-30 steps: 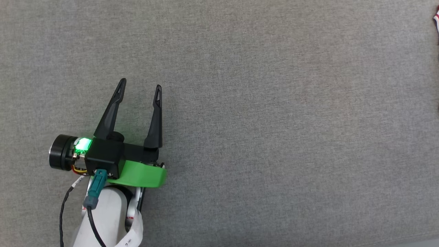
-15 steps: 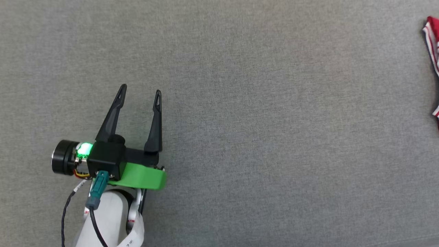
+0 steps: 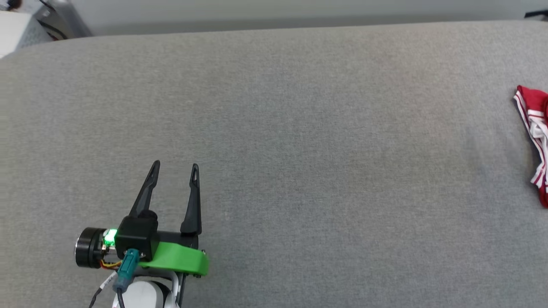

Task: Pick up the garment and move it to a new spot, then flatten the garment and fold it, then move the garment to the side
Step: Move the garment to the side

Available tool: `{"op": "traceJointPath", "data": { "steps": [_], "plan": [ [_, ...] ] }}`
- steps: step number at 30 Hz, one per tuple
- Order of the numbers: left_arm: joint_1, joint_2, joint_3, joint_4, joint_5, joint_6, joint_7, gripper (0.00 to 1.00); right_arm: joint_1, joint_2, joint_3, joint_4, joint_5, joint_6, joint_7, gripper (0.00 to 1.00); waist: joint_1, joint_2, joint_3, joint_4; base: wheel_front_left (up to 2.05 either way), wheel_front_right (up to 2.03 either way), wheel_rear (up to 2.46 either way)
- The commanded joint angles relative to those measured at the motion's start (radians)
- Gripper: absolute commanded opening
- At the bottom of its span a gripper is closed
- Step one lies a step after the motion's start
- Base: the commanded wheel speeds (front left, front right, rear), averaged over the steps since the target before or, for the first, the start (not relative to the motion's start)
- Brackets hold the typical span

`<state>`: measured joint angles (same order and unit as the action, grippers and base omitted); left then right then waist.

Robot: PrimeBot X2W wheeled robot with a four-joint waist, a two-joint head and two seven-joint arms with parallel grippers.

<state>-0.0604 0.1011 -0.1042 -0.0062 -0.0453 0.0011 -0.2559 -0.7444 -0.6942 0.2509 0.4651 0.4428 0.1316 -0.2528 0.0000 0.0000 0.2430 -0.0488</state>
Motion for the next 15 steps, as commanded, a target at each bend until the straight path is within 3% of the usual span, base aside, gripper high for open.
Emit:
{"op": "traceJointPath", "data": {
  "steps": [1,8,15],
  "plan": [
    [0.015,-0.003,0.003,0.005,-0.008,0.001,-0.006,1.00,0.047,0.041,-0.036,-0.047,-0.030,-0.001,-0.008,1.00,0.0000,0.0000,-0.046,0.040,0.00,0.00,0.00],
    [0.048,-0.008,0.020,0.019,-0.015,-0.003,-0.006,1.00,0.305,0.253,-0.195,-0.306,-0.174,-0.001,-0.009,1.00,0.0000,0.0000,-0.098,0.076,0.00,0.00,0.00],
    [0.055,-0.016,0.032,0.032,-0.021,-0.008,-0.006,1.00,0.485,0.396,-0.237,-0.401,-0.218,-0.001,-0.009,1.00,0.0000,0.0000,-0.124,0.105,0.00,0.00,0.00]
  ]
}}
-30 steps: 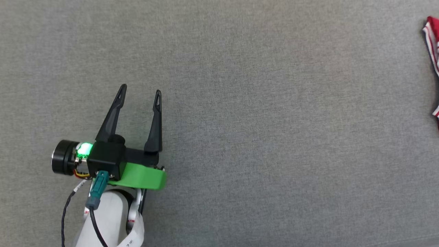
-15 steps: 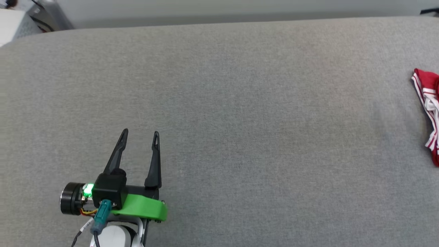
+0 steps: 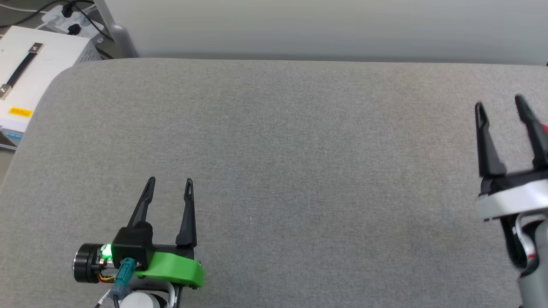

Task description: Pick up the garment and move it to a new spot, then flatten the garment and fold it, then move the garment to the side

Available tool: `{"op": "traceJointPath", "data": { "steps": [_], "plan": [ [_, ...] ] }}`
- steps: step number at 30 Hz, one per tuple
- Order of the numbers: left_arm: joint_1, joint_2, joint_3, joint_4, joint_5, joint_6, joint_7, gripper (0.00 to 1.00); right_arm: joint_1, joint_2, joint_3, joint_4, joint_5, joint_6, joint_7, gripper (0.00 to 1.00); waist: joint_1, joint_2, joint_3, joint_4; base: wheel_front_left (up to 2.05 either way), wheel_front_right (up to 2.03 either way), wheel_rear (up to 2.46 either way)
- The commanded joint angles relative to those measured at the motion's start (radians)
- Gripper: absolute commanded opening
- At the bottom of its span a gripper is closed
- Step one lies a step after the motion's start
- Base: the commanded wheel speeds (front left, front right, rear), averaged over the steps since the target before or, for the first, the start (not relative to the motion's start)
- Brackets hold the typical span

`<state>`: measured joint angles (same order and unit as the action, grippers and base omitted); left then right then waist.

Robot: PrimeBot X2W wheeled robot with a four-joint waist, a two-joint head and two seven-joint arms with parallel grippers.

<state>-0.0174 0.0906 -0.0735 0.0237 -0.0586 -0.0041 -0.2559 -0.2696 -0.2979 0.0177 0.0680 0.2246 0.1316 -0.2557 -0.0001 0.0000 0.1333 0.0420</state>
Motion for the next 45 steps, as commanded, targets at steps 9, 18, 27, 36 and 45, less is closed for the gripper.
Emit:
{"op": "traceJointPath", "data": {
  "steps": [9,18,27,36,45],
  "plan": [
    [0.040,-0.015,0.017,0.015,-0.014,-0.012,-0.006,1.00,0.178,0.115,-0.037,-0.023,-0.023,-0.001,-0.006,1.00,0.0001,0.0000,-0.051,0.028,0.00,0.00,0.00],
    [0.062,-0.022,0.019,0.029,-0.007,-0.024,-0.006,1.00,0.324,0.190,-0.061,-0.077,-0.044,-0.001,-0.006,1.00,0.0001,0.0000,-0.091,0.025,0.00,0.00,0.00],
    [0.087,-0.025,0.024,0.033,-0.008,-0.040,-0.006,1.00,0.400,0.215,-0.059,-0.089,-0.047,-0.001,-0.006,1.00,0.0001,0.0000,-0.125,0.017,0.00,0.00,0.00],
    [0.098,-0.028,0.026,0.045,-0.006,-0.046,-0.006,1.00,0.429,0.227,-0.060,-0.087,-0.047,-0.001,-0.006,1.00,0.0001,0.0000,-0.132,0.005,0.00,0.00,0.00],
    [0.083,-0.025,0.021,0.050,-0.007,-0.045,0.002,0.00,0.415,0.229,-0.056,-0.082,-0.046,0.000,0.001,0.00,0.0001,0.0000,-0.127,-0.002,0.00,0.00,0.00]
  ]
}}
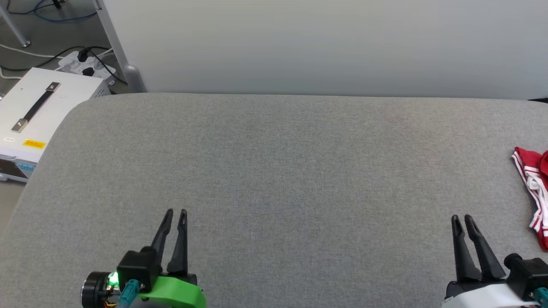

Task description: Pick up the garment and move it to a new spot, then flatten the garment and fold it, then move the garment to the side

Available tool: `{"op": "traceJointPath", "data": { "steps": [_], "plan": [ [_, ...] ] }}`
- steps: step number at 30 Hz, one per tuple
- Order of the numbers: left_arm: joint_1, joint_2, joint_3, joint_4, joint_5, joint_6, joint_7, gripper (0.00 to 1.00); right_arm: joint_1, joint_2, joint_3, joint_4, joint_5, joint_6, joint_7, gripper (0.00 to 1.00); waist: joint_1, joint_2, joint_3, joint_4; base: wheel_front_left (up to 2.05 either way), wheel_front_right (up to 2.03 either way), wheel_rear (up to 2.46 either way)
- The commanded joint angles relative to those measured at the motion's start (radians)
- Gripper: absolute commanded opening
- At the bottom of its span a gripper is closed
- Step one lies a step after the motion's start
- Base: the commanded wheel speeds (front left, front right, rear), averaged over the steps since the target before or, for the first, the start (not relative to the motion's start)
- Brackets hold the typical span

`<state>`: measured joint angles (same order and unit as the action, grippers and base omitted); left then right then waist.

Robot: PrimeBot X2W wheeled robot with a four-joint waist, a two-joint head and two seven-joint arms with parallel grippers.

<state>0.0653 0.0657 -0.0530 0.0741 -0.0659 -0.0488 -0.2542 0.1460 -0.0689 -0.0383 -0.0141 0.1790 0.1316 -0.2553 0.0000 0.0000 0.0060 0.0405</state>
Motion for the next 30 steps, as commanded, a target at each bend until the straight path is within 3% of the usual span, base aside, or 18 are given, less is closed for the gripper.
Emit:
{"op": "traceJointPath", "data": {
  "steps": [1,30],
  "plan": [
    [0.000,0.000,0.000,0.000,0.000,0.000,0.000,0.00,0.000,0.000,0.000,0.000,0.000,0.000,0.000,0.00,0.0000,0.0000,0.000,0.000,0.00,0.00,0.00],
    [-0.014,-0.003,0.011,-0.016,0.014,0.011,0.055,0.00,-0.032,0.004,0.008,0.003,-0.039,0.000,0.056,0.00,0.0000,0.0000,-0.001,-0.009,0.00,0.00,0.00]
  ]
}}
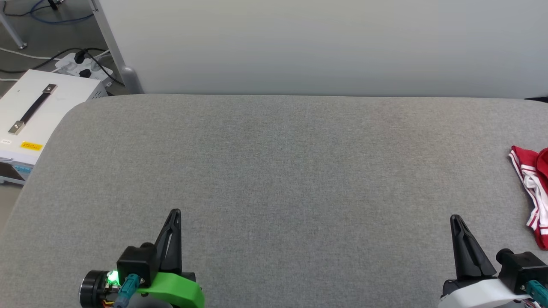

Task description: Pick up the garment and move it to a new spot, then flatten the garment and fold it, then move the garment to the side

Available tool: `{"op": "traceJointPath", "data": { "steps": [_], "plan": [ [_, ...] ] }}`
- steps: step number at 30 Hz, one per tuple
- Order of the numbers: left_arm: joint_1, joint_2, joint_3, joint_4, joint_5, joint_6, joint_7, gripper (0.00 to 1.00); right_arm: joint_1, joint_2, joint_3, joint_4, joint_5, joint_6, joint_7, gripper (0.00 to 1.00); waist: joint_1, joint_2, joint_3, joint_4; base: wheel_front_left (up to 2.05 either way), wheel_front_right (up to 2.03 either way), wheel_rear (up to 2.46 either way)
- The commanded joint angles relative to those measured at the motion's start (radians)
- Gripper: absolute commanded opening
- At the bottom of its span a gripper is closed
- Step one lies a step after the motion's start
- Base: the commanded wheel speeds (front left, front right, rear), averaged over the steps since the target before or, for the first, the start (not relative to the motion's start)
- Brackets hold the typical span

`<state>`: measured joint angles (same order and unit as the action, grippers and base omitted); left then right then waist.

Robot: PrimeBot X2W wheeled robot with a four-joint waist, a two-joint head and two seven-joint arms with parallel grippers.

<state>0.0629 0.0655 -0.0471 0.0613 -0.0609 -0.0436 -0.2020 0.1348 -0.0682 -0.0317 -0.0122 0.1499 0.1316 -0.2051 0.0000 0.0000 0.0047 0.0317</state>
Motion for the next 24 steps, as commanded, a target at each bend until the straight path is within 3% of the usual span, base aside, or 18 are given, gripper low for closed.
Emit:
{"op": "traceJointPath", "data": {
  "steps": [1,24],
  "plan": [
    [-0.012,-0.003,0.005,-0.004,0.010,0.006,0.005,0.00,-0.022,0.003,0.002,0.001,-0.011,0.000,0.008,0.00,0.0000,0.0000,0.000,0.000,0.00,0.00,0.00],
    [-0.025,-0.006,0.016,-0.018,0.023,0.015,0.055,0.00,-0.051,0.007,0.010,0.004,-0.047,0.000,0.058,0.00,0.0000,0.0000,-0.001,-0.008,0.00,0.00,0.00]
  ]
}}
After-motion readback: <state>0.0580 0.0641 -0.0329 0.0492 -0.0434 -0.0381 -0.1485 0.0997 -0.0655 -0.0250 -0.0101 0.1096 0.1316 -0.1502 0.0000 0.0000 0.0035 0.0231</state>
